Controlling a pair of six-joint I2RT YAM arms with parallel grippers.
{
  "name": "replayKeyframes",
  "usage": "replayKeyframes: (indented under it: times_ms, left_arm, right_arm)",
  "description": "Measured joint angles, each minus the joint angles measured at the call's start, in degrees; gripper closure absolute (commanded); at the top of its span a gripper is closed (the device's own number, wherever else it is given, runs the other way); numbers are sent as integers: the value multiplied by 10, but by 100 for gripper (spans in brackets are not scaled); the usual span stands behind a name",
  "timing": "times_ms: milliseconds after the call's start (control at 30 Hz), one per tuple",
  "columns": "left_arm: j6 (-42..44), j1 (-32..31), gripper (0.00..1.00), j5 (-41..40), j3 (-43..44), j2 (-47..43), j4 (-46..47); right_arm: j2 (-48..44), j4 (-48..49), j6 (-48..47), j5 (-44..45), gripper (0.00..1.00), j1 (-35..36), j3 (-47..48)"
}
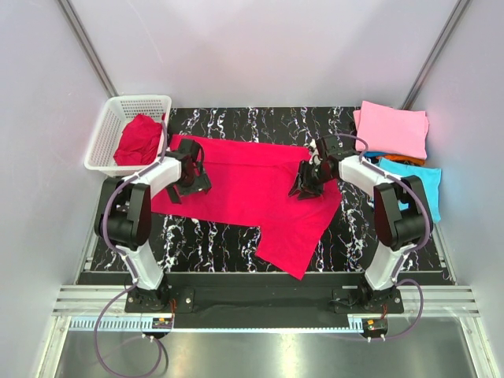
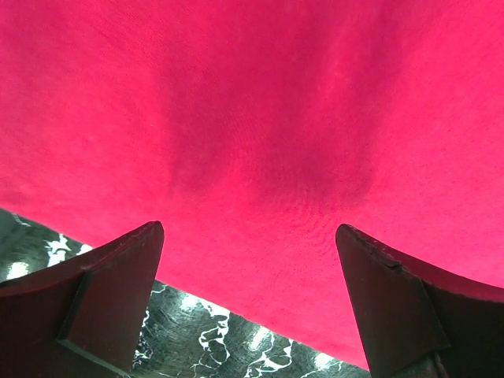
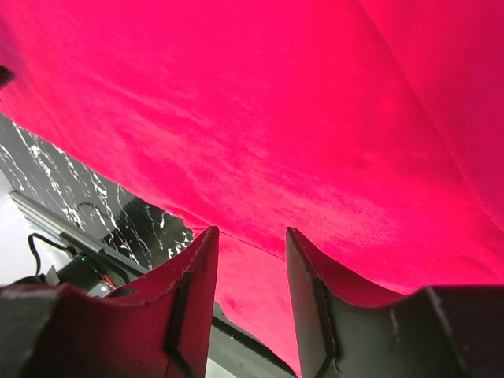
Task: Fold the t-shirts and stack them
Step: Fold the tshirt
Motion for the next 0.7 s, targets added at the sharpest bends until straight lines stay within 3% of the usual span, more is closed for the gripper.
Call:
replayKeyframes:
  times_ms: [500, 700]
  left_arm:
    - [0, -11, 1, -3, -34, -8, 0]
    - [2, -28, 1, -2, -35, -6, 1]
  right_arm:
    - [62, -65, 21, 16, 54, 0, -16]
    - [84, -132, 19, 60, 53, 0, 24]
